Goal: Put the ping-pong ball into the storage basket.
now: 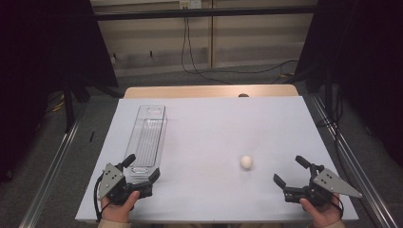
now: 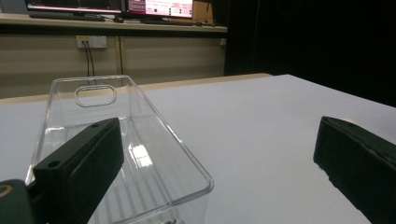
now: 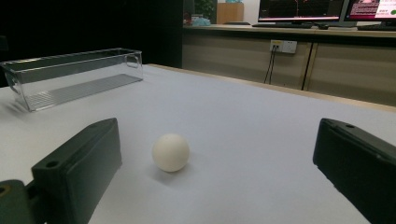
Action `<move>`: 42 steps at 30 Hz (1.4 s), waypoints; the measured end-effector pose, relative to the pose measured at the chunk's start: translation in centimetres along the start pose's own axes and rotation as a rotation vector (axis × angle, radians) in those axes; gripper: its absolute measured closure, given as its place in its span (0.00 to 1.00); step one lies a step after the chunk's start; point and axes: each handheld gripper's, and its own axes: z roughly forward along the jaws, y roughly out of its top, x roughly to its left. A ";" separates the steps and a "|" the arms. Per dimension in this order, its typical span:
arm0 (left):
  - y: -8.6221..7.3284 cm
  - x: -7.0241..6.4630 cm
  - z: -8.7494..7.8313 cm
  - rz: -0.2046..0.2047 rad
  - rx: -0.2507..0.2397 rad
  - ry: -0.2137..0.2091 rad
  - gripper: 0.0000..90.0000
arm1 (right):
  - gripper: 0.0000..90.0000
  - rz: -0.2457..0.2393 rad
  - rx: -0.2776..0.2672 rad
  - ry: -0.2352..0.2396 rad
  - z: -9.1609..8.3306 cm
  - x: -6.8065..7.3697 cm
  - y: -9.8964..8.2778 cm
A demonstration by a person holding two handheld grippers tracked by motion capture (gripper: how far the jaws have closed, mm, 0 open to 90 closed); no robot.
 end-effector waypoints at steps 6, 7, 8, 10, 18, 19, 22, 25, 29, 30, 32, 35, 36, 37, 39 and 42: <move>0.3 -0.4 0.4 0.002 0.002 -0.016 0.02 | 0.01 0.010 -0.001 -0.002 0.1 0.0 0.0; 0.3 -0.5 0.5 0.003 0.004 -0.017 0.02 | 0.01 0.010 -0.001 -0.002 0.1 0.0 0.0; 0.3 -0.6 0.5 0.002 0.004 -0.022 0.02 | 0.01 0.007 0.002 0.000 0.0 0.0 0.0; 0.4 -0.7 0.7 0.001 0.002 -0.034 0.02 | 0.01 0.002 -0.006 0.003 0.0 0.0 0.0; 0.6 -1.8 1.6 -0.002 0.022 -0.056 0.02 | 0.01 0.009 -0.005 0.000 0.1 0.1 0.0; 0.6 -1.8 1.8 0.009 0.028 -0.067 0.02 | 0.01 0.007 -0.004 0.001 0.1 0.0 0.0; 0.6 -2.4 2.5 0.002 0.038 -0.079 0.02 | 0.01 0.012 -0.005 -0.003 0.1 0.0 0.0; 0.7 -2.7 2.7 0.013 0.039 -0.091 0.02 | 0.01 0.010 -0.006 -0.001 0.0 -0.1 0.1; 0.9 -3.4 3.2 0.006 0.037 -0.102 0.02 | 0.01 0.004 -0.009 -0.001 -0.1 -0.1 0.1; 1.0 -3.6 3.5 0.019 0.039 -0.110 0.02 | 0.01 0.000 -0.011 0.003 0.0 0.0 0.2; 1.0 -3.7 3.8 0.013 0.037 -0.114 0.02 | 0.01 0.001 -0.009 0.004 0.0 0.0 0.2; 1.0 -3.9 4.1 0.020 0.042 -0.124 0.02 | 0.01 0.009 -0.012 0.006 0.0 0.0 0.1; 0.9 -4.0 4.3 0.020 0.044 -0.127 0.02 | 0.01 0.015 -0.010 0.007 0.0 0.0 0.1; 0.9 -4.0 4.3 0.020 0.044 -0.127 0.02 | 0.01 0.015 -0.010 0.007 0.0 0.0 0.1; 1.0 -4.1 4.4 0.037 0.053 -0.131 0.02 | 0.01 0.014 -0.009 0.007 0.0 0.0 0.1; 1.0 -4.5 4.8 0.027 0.045 -0.134 0.02 | 0.01 0.012 -0.012 0.015 0.1 0.0 0.1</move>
